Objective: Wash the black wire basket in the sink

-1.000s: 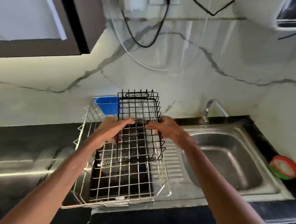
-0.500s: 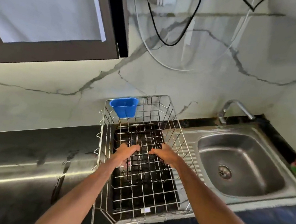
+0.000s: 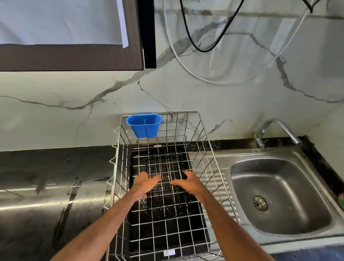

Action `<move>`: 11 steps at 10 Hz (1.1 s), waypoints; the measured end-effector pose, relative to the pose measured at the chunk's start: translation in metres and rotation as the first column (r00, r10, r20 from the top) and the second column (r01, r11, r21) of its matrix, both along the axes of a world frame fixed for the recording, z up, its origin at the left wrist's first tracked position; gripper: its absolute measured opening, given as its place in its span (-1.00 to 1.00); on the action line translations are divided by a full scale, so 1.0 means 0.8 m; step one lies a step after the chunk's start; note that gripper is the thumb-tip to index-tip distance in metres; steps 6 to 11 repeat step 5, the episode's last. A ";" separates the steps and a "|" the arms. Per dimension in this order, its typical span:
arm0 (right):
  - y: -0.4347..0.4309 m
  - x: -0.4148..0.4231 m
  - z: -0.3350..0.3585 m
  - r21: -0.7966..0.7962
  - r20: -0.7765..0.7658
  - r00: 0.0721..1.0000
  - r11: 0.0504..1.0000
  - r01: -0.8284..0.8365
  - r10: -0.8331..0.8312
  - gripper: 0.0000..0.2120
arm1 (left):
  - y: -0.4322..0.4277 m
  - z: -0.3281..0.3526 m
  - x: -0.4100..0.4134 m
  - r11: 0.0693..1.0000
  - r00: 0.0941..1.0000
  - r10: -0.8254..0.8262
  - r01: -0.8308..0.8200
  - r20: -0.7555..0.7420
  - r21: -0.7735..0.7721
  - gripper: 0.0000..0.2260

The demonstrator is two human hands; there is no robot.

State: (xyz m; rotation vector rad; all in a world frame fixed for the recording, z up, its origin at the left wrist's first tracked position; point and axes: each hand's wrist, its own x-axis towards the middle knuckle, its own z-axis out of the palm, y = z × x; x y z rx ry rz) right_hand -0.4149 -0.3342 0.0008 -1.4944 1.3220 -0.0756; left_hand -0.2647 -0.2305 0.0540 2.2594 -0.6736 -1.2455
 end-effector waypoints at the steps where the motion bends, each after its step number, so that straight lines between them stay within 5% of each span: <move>1: 0.001 0.001 0.001 0.000 -0.016 1.000 1.000 -0.014 0.014 -0.05 | 0.000 0.000 0.006 1.000 1.000 0.000 0.000 -0.007 -0.007 -0.69; 3: 0.002 -0.013 0.016 0.020 -0.069 0.994 0.997 -0.080 0.081 -0.02 | 0.002 -0.005 0.005 0.999 0.996 -0.036 0.038 0.084 -0.022 -0.68; 4: -0.004 -0.027 0.033 -0.106 -0.101 0.988 0.986 -0.131 0.121 -0.16 | 0.001 -0.009 -0.005 0.994 0.968 -0.070 0.088 0.242 -0.066 -0.35; 5: -0.006 -0.047 0.060 -0.280 -0.049 0.991 0.950 -0.137 0.128 -0.31 | 0.010 0.017 -0.033 0.974 0.867 -0.089 0.178 0.490 -0.137 -0.28; 11: -0.006 -0.047 0.060 -0.280 -0.049 0.991 0.950 -0.137 0.128 -0.31 | 0.010 0.017 -0.033 0.974 0.867 -0.089 0.178 0.490 -0.137 -0.28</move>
